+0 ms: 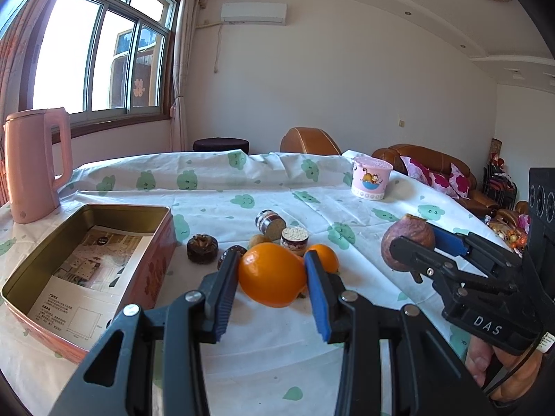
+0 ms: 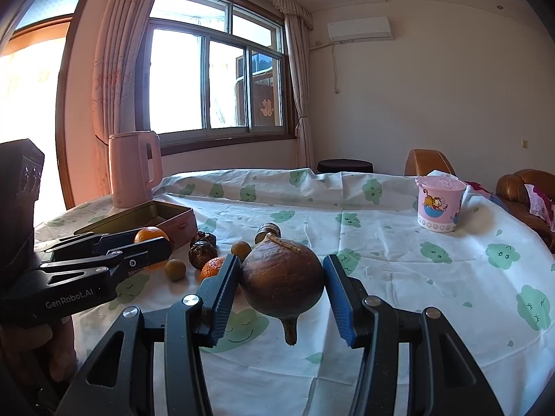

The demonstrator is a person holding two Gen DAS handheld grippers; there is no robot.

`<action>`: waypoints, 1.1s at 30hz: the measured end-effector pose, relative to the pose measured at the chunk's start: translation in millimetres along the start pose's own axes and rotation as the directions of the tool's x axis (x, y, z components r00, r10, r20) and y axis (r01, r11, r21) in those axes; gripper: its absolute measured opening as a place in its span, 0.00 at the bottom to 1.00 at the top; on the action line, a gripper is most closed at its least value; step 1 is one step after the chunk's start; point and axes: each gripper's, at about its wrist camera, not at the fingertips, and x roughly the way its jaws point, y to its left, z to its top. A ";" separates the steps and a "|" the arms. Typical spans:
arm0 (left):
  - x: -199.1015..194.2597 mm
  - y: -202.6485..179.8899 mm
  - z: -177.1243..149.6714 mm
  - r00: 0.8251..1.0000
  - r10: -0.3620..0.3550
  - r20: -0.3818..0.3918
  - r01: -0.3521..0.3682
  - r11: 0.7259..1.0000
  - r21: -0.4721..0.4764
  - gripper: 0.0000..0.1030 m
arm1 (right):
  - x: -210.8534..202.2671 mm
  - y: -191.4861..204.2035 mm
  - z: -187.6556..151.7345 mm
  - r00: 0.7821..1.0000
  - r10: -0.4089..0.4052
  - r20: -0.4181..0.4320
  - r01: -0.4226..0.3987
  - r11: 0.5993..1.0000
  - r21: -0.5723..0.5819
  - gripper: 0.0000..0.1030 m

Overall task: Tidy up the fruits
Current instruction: 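Carry the orange and the brown fruit over the pink tin with both grippers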

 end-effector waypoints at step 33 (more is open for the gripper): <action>-7.4 162.5 39.0 0.967 0.246 -0.071 -0.253 0.962 -0.100 0.39 | 92.3 143.0 91.5 0.966 0.243 -0.086 -0.255 0.951 -0.178 0.50</action>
